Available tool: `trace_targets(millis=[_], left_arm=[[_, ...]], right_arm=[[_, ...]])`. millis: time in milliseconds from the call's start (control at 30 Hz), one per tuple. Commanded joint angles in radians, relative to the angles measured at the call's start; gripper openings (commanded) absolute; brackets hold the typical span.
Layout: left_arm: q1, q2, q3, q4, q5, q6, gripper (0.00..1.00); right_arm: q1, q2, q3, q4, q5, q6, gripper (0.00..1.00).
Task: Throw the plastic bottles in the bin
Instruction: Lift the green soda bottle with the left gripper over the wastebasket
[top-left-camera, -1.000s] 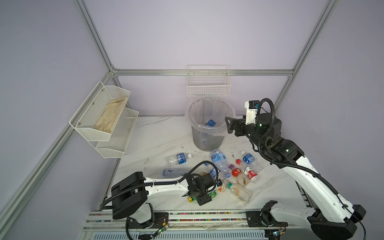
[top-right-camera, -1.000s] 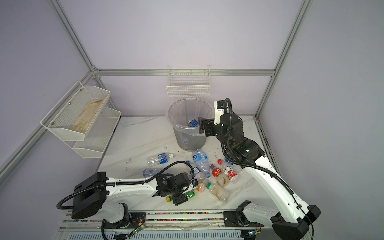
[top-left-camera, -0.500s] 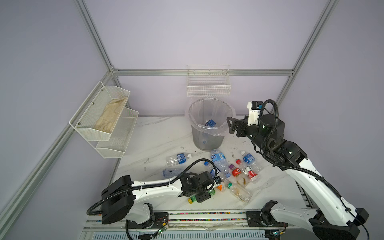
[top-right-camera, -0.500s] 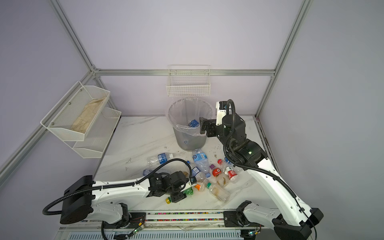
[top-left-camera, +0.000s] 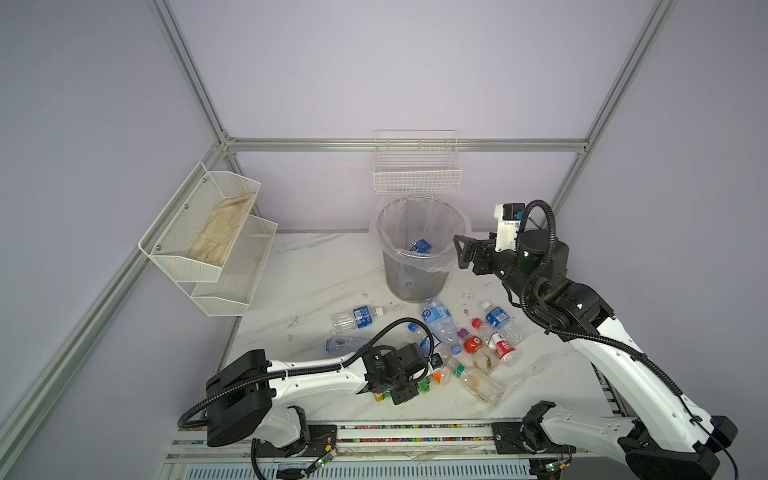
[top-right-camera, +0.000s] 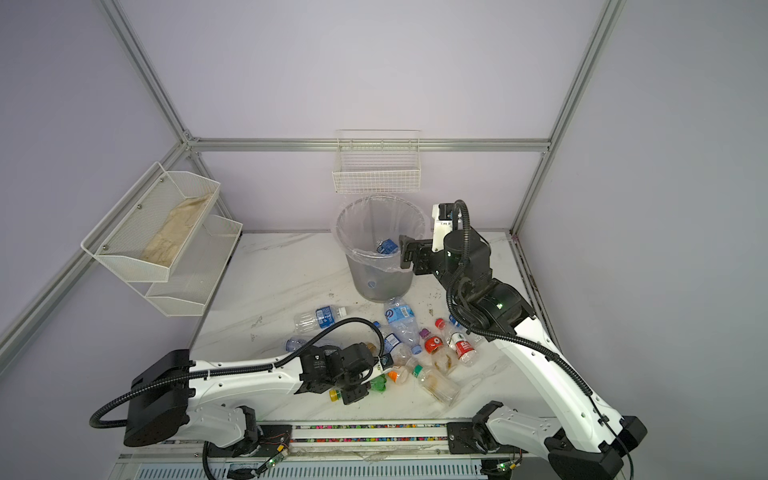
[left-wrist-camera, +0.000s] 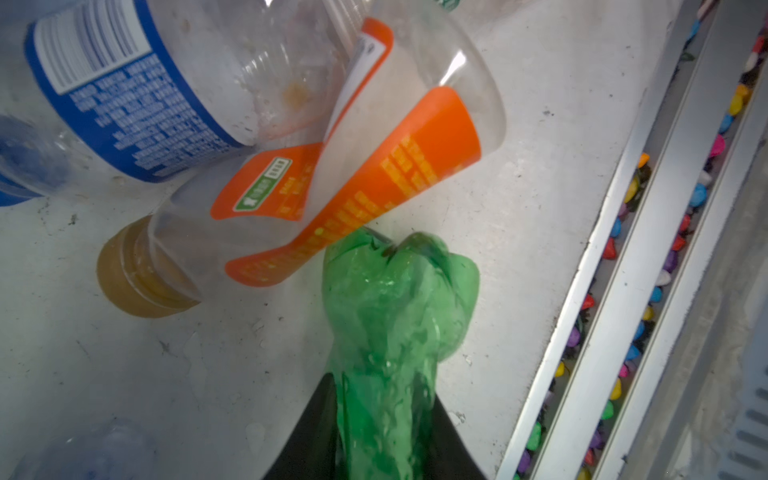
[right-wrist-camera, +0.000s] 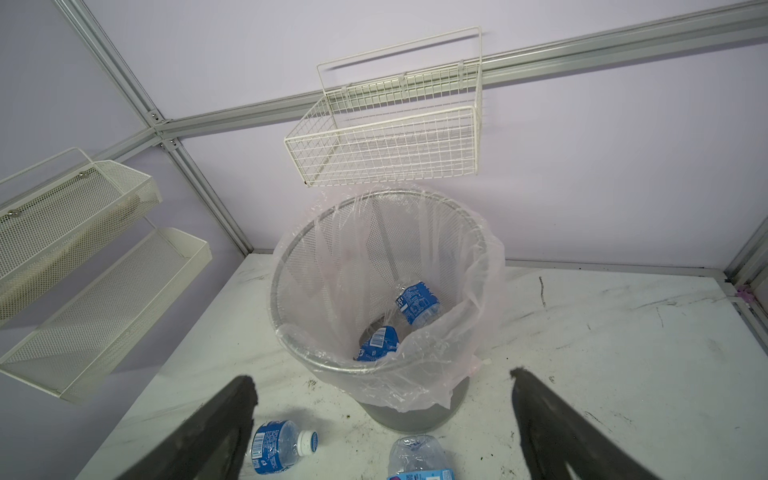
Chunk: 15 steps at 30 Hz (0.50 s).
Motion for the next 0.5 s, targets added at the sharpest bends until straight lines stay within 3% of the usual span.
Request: trace_targets(millis=[0, 133, 467], left_arm=[[-0.004, 0.030, 0.062, -0.025, 0.014, -0.001, 0.30], [-0.003, 0.053, 0.070, -0.033, 0.014, -0.002, 0.29], [-0.004, 0.022, 0.102, -0.071, -0.007, 0.019, 0.15]], right_arm=[[0.002, -0.018, -0.012, 0.003, 0.016, 0.010, 0.97], [0.002, -0.015, -0.011, 0.003, 0.019, 0.009, 0.97], [0.002, -0.025, -0.016, 0.003, 0.032, 0.008, 0.97]])
